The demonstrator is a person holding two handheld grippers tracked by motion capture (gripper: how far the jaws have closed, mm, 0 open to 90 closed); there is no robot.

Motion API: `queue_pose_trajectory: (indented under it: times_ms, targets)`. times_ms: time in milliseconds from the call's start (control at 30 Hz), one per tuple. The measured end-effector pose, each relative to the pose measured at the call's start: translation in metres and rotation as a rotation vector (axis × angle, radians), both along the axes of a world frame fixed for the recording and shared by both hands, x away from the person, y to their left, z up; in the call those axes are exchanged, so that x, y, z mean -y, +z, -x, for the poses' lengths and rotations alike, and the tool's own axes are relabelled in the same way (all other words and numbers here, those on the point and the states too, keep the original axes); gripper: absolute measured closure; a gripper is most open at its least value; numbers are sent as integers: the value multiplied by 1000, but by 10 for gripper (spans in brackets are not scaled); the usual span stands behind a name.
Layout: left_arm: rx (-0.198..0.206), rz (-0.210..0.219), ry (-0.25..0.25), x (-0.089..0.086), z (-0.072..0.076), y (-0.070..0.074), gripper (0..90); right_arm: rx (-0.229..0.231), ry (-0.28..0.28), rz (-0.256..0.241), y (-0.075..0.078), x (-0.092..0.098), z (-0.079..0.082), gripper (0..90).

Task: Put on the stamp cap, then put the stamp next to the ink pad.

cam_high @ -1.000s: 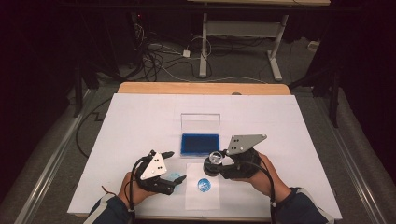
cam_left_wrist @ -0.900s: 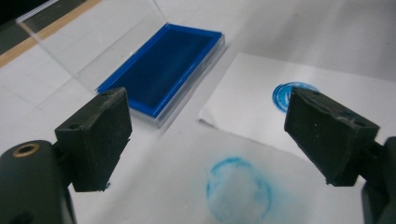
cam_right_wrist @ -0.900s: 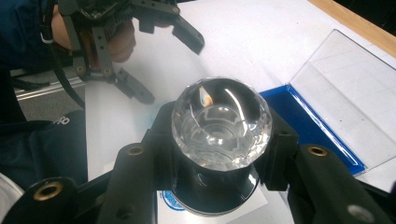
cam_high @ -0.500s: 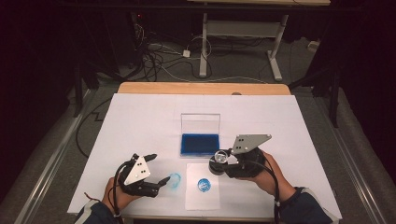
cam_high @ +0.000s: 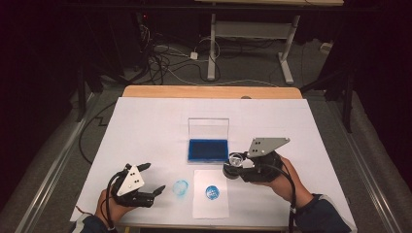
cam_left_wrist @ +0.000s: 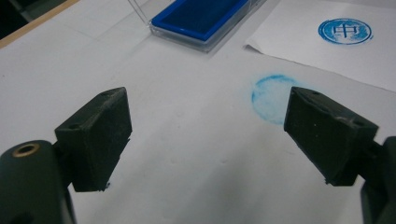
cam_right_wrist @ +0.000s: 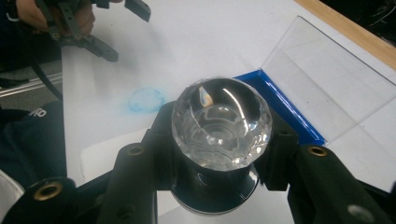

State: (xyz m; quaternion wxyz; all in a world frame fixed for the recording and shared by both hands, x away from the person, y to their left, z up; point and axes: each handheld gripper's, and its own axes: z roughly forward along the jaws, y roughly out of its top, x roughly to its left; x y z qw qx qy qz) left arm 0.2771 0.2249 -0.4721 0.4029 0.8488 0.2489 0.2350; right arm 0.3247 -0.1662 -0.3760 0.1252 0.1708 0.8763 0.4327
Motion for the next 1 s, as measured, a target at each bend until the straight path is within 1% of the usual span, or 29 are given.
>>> queue_pose_trajectory:
  times_ms: [100,200,333,400,433,500,667,800,900,1000]
  targets:
    - [-7,5,12,-4,2,-2,143,-2,-11,0,0,3,-1,571]
    - [-4,9,14,-6,4,-1,143,-5,-20,0,-1,6,-3,571]
    - [-11,-2,17,-5,5,-2,144,-4,-32,15,-3,8,-5,571]
    - [-8,-9,14,-4,5,-3,143,-7,-37,13,-3,9,-6,571]
    - [-5,-9,6,-4,5,-3,143,-3,-40,16,-2,10,-6,571]
    - [-10,-5,14,-4,5,-3,144,-3,-46,16,-2,10,-7,571]
    - [-9,-10,8,-3,6,-3,144,5,-65,34,-3,12,-11,571]
    - [-12,-12,12,-4,7,-3,144,7,-83,40,-2,15,-18,571]
    - [-1,-5,6,-3,6,-2,144,8,-104,41,-2,17,-26,571]
    - [-4,-16,5,-3,7,-3,144,6,-124,59,-3,18,-34,571]
